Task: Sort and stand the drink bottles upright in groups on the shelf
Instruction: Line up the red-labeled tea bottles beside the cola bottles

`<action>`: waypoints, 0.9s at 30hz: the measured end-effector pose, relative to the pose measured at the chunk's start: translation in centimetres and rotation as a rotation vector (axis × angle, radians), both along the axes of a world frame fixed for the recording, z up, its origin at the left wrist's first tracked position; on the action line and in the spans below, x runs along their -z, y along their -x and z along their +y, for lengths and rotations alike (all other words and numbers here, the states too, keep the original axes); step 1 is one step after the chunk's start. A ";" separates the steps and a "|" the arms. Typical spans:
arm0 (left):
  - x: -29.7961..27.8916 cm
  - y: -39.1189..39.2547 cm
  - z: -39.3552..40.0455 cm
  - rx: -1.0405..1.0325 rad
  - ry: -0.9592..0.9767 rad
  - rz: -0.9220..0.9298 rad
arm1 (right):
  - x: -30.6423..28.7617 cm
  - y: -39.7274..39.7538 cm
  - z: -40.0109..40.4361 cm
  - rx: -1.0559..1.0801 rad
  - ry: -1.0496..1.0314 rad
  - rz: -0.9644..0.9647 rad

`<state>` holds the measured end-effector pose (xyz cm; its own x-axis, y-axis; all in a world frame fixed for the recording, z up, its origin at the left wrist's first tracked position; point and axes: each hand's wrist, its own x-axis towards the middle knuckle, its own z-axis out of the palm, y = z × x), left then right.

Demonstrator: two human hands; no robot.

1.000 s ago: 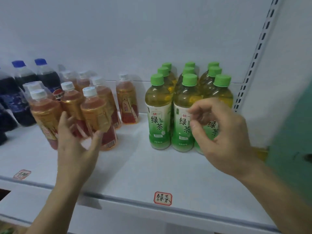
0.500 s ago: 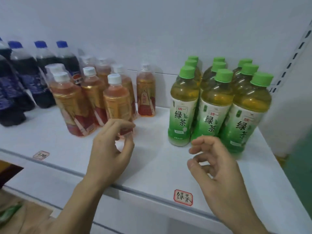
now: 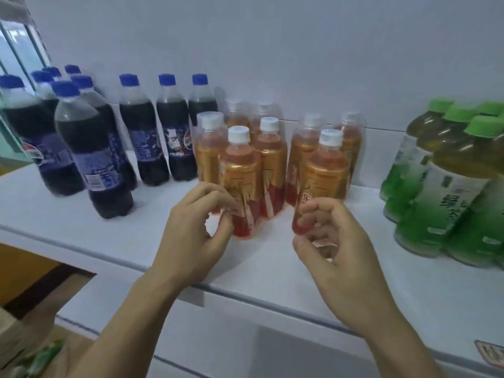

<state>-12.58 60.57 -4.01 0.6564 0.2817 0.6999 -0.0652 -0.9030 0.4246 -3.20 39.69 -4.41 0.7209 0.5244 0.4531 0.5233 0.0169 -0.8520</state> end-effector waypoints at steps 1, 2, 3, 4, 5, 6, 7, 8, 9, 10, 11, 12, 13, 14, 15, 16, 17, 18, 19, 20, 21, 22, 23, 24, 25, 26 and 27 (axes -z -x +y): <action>0.2 0.1 1.2 0.023 0.009 0.002 | 0.2 0.6 1.2 0.013 0.010 -0.010; 0.4 0.3 2.4 0.044 0.017 0.008 | 0.4 1.1 2.3 0.032 0.019 -0.025; 0.5 0.4 3.4 0.062 0.023 0.018 | 0.4 1.5 3.3 0.055 0.029 -0.039; 0.7 0.5 4.3 0.078 0.027 0.029 | 0.1 1.9 4.1 0.078 0.034 -0.051; 0.6 0.6 5.3 0.092 0.032 0.036 | -0.4 2.2 4.8 0.101 0.035 -0.066; 0.5 0.4 6.3 0.098 0.038 0.035 | -1.2 2.3 5.5 0.125 0.033 -0.089; 0.2 0.1 7.3 0.092 0.054 0.023 | -2.1 2.3 6.0 0.143 0.030 -0.124; -0.1 -0.5 8.2 0.069 0.095 -0.001 | -3.1 2.2 6.4 0.151 0.030 -0.167; -0.4 -1.3 9.1 0.036 0.165 -0.035 | -4.2 2.0 6.9 0.155 0.035 -0.213; -0.9 -2.3 9.9 0.005 0.257 -0.067 | -5.4 1.9 7.3 0.160 0.042 -0.260; -1.3 -3.4 10.5 -0.013 0.353 -0.090 | -6.5 1.7 7.7 0.167 0.054 -0.306; -1.6 -4.4 11.0 -0.016 0.431 -0.103 | -7.7 1.6 8.0 0.174 0.063 -0.349; -1.8 -5.2 11.3 -0.008 0.485 -0.107 | -8.9 1.4 8.4 0.185 0.066 -0.391; -1.9 -5.8 11.6 0.006 0.527 -0.098 | -10.1 1.2 8.9 0.196 0.063 -0.431; -1.8 -6.2 11.8 0.030 0.569 -0.081 | -11.3 0.9 9.5 0.206 0.063 -0.474; -1.4 -6.3 11.9 0.068 0.609 -0.067 | -12.6 0.5 10.2 0.216 0.072 -0.525; -0.9 -6.3 12.0 0.117 0.648 -0.059 | -13.8 0.0 10.9 0.224 0.094 -0.584; -0.3 -6.2 12.0 0.170 0.686 -0.049 | -14.9 -0.7 11.8 0.224 0.134 -0.644; 0.1 -6.2 12.3 0.223 0.728 -0.028 | -15.8 -1.8 12.8 0.213 0.196 -0.691; 0.4 -6.3 12.6 0.282 0.763 -0.005 | -16.6 -3.1 13.8 0.194 0.284 -0.726; 0.7 -6.3 12.9 0.357 0.770 0.016 | -17.3 -4.7 14.8 0.177 0.396 -0.756; 0.9 -6.3 13.2 0.436 0.751 0.046 | -17.9 -6.4 15.9 0.167 0.519 -0.779; 1.1 -6.2 13.3 0.501 0.734 0.091 | -18.4 -8.0 17.0 0.161 0.638 -0.794; 1.3 -6.1 13.2 0.533 0.724 0.140 | -18.8 -9.6 18.0 0.151 0.741 -0.807; 1.4 -6.0 13.2 0.529 0.707 0.184 | -19.0 -11.1 19.0 0.138 0.831 -0.821; 1.5 -5.9 13.2 0.501 0.679 0.210 | -19.1 -12.3 20.0 0.122 0.911 -0.842; 1.7 -6.0 13.3 0.461 0.648 0.221 | -19.1 -13.2 20.9 0.101 0.976 -0.869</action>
